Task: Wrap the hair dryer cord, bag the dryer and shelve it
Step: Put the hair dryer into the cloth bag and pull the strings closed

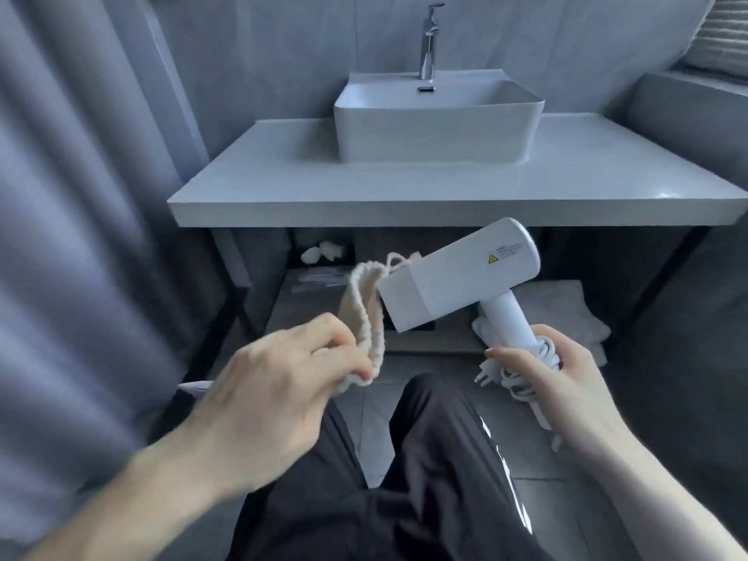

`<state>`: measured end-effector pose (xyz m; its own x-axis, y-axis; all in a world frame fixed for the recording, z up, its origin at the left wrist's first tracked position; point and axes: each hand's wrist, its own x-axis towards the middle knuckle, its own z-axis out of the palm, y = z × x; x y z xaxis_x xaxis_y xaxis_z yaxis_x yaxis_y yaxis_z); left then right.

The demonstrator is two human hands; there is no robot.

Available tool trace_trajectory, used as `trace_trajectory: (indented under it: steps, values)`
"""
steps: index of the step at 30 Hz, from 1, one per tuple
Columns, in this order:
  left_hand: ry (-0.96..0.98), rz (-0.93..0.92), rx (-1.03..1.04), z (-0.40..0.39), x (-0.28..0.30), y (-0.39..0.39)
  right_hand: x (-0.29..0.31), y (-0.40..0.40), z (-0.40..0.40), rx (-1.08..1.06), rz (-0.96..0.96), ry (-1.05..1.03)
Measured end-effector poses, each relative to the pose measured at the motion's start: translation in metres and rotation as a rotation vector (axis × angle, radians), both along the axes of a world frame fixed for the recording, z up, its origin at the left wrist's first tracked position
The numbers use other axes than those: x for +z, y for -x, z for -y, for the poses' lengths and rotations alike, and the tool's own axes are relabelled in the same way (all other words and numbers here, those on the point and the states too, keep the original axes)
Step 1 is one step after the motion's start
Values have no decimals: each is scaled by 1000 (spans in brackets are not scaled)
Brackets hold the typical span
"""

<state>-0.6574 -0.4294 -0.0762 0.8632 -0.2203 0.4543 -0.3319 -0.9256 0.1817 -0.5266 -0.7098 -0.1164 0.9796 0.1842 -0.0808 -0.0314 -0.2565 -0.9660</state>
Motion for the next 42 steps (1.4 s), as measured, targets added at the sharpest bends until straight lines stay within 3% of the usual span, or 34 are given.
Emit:
trace_trajectory:
  steps: [3, 8, 15, 21, 29, 34, 42]
  values:
    - [-35, -374, 49, 22, -52, 19, -19, 11, 8, -38, -85, 12]
    - [173, -886, 115, 41, -113, 43, -50, 24, 20, -60, -206, 52]
    - [192, -977, 312, 44, -125, 26, -69, 29, 15, -14, -257, 89]
    - [188, -1139, 324, 43, -145, 6, -66, 38, 9, 39, -250, 73]
    - [272, -993, 415, 28, -135, 15, -56, 42, 20, 85, -234, 139]
    - [351, -759, 479, 21, -111, 16, -48, 44, 19, 133, -213, 144]
    - [587, -672, 366, 14, -98, 21, -22, 47, 9, 286, 8, 346]
